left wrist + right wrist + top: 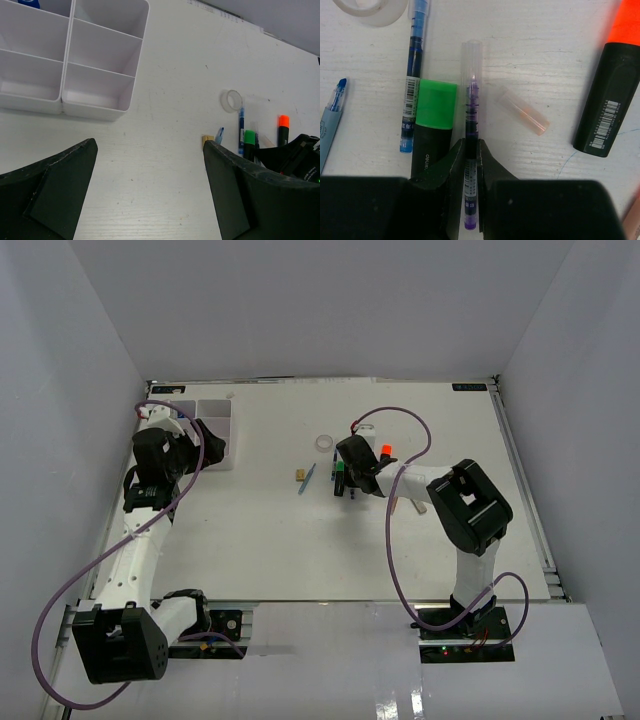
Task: Sort the stationery into containers
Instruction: Pick up the pen from the center of the board.
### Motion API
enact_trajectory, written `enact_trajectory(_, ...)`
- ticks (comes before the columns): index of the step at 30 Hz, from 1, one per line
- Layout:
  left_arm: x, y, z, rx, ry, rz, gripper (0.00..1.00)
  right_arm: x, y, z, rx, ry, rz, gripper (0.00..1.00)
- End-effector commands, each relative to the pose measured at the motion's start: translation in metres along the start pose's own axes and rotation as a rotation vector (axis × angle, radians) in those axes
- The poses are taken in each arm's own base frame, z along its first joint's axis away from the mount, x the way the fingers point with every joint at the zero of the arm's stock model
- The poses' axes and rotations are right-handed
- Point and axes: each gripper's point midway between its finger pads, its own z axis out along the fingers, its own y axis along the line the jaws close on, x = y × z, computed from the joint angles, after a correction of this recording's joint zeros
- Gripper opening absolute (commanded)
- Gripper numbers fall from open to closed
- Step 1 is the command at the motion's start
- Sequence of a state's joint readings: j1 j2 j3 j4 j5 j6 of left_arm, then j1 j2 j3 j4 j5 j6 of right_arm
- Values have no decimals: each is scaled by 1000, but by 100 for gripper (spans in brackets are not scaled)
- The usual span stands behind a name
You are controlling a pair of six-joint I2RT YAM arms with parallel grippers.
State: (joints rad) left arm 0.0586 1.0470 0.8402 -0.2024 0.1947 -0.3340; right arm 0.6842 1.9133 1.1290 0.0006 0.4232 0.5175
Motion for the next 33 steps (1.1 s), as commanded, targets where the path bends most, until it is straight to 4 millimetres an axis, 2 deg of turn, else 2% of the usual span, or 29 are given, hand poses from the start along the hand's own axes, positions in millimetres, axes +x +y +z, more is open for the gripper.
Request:
enact_trajectory(1, -10, -10, -9, 35, -38, 3, 98, -16, 4, -3, -5, -34, 37, 11)
enact_trajectory(5, -15, -21, -15, 79, -33, -10, 98, -34, 7, -18, -27, -77, 47, 9)
enact_trajectory(7, -15, -30, -18, 119, -16, -26, 98, -37, 6, -26, -35, -88, 47, 8)
enact_trajectory(13, -12, -69, -31, 303, 67, -108, 98, -60, 19, -65, -151, -165, 1, 8)
enact_trajectory(15, -8, -83, -35, 377, 118, -149, 98, -68, 31, -87, -245, -218, -63, 8)
enact_trajectory(16, -10, -90, -37, 407, 130, -159, 98, -78, 36, -105, -298, -264, -78, 8)
enact_trajectory(17, -11, -96, -38, 429, 143, -178, 98, -72, 39, -111, -339, -273, -113, 8)
enact_trajectory(18, -9, -106, -40, 461, 163, -180, 98, -79, 52, -125, -429, -329, -162, 8)
enact_trajectory(19, -6, -112, -37, 471, 182, -183, 98, -87, 59, -146, -492, -387, -182, 8)
enact_trajectory(20, -9, -125, -39, 501, 186, -170, 98, -80, 60, -152, -526, -400, -206, 8)
enact_trajectory(21, -4, -143, -42, 540, 208, -155, 98, -86, 70, -166, -593, -447, -225, 8)
enact_trajectory(22, 0, -150, -36, 537, 224, -149, 98, -91, 73, -184, -636, -499, -263, 8)
enact_trajectory(23, 1, -173, -40, 584, 236, -121, 98, -94, 75, -193, -660, -533, -283, 8)
enact_trajectory(24, 3, -182, -39, 594, 246, -122, 98, -84, 83, -202, -729, -536, -324, 8)
enact_trajectory(25, 4, -190, -37, 601, 250, -120, 98, -92, 86, -219, -763, -605, -352, 8)
enact_trajectory(26, 9, -205, -35, 622, 275, -112, 98, -93, 87, -226, -785, -628, -363, 8)
enact_trajectory(27, 11, -211, -33, 624, 282, -113, 98, -87, 91, -232, -826, -632, -383, 8)
enact_trajectory(28, 12, -216, -30, 617, 278, -113, 98, -90, 92, -241, -851, -666, -395, 8)
enact_trajectory(29, 16, -228, -30, 633, 292, -104, 98, -90, 93, -245, -865, -675, -401, 8)
enact_trajectory(33, 19, -253, -28, 659, 279, -84, 96, -82, 99, -258, -946, -684, -434, 8)
